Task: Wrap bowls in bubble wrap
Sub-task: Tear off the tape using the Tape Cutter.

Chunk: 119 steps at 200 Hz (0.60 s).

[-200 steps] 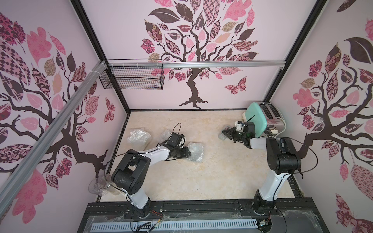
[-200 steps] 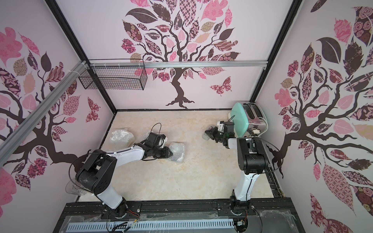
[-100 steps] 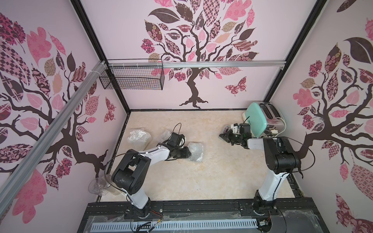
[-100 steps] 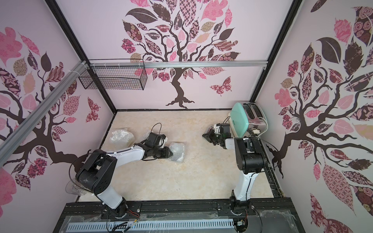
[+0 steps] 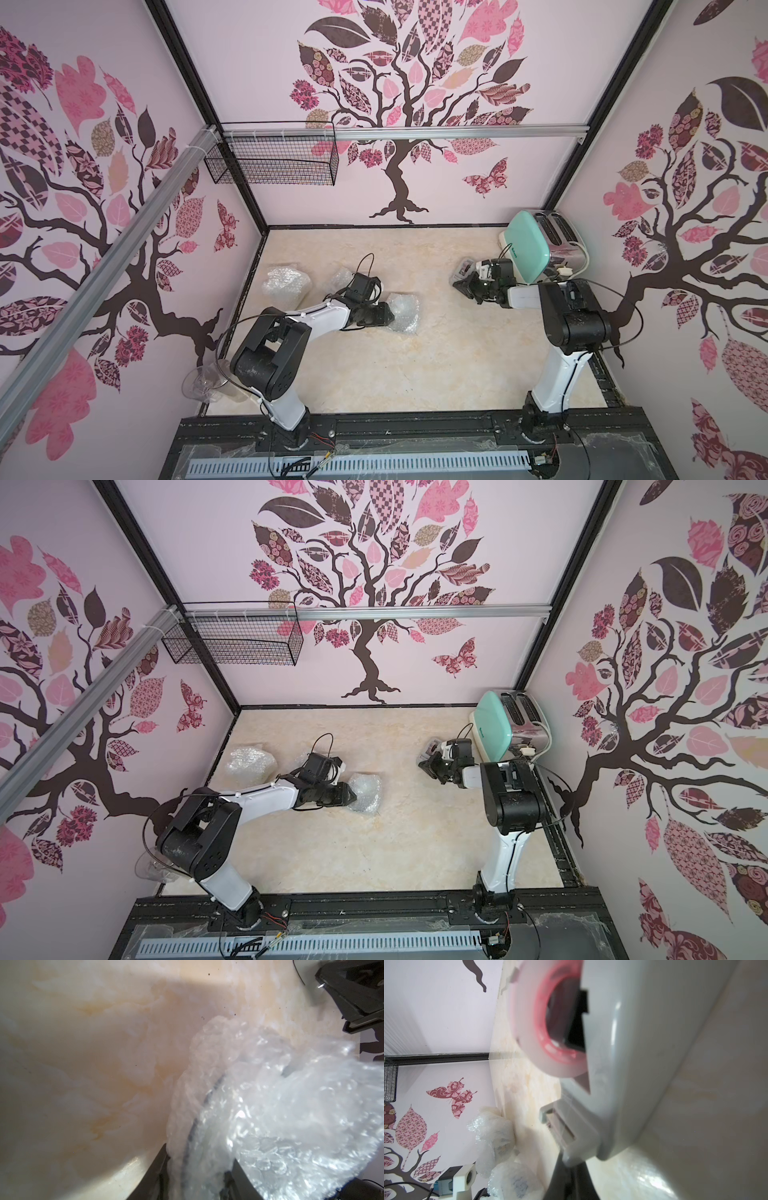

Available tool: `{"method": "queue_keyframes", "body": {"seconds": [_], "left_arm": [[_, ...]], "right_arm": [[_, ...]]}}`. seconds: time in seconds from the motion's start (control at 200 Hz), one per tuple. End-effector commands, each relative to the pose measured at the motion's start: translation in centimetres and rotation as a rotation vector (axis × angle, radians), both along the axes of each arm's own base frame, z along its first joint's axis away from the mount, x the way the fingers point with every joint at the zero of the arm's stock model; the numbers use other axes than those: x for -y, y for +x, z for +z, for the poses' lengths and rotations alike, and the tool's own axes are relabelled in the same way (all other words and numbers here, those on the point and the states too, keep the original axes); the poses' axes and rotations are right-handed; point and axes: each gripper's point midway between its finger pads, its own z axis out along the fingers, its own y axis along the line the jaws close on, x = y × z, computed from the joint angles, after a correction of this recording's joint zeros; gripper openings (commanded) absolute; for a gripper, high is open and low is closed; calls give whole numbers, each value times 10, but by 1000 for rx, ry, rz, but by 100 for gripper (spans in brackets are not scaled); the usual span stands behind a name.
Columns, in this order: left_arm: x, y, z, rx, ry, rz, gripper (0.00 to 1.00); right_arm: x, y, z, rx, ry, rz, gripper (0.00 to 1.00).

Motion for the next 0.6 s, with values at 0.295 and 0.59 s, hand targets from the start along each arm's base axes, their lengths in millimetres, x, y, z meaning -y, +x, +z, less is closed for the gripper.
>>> {"method": "queue_keyframes", "body": {"seconds": [0.295,0.59], "left_arm": [[0,-8,-11,-33,28,-25,38],[1,-7,-10,-30,23,-28,38]], "right_arm": [[5,-10,-41,-113,-49,-16,0],[-29,-6,67,199,-25,111,0]]}}
